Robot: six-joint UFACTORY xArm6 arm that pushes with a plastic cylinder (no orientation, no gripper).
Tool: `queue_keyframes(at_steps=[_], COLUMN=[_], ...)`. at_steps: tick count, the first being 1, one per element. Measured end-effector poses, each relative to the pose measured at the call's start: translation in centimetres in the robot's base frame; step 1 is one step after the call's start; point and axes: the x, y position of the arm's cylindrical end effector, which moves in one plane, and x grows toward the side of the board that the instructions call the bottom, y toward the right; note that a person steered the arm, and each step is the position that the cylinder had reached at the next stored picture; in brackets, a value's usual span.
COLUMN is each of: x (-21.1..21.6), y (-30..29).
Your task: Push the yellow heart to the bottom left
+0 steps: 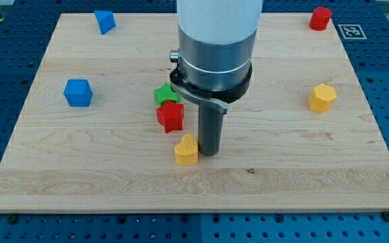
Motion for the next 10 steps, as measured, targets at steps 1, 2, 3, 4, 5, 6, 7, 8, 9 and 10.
queue_keyframes(at_steps=[1,2,3,4,5,6,7,8,9,10], x=[0.0,0.0,0.0,0.6,1.0,1.0,1.0,1.1,2.5,3.5], y=[-2.5,-5.0,-7.6,-6.8,-7.5,-10.4,-11.9,-10.8,-8.1,-10.1])
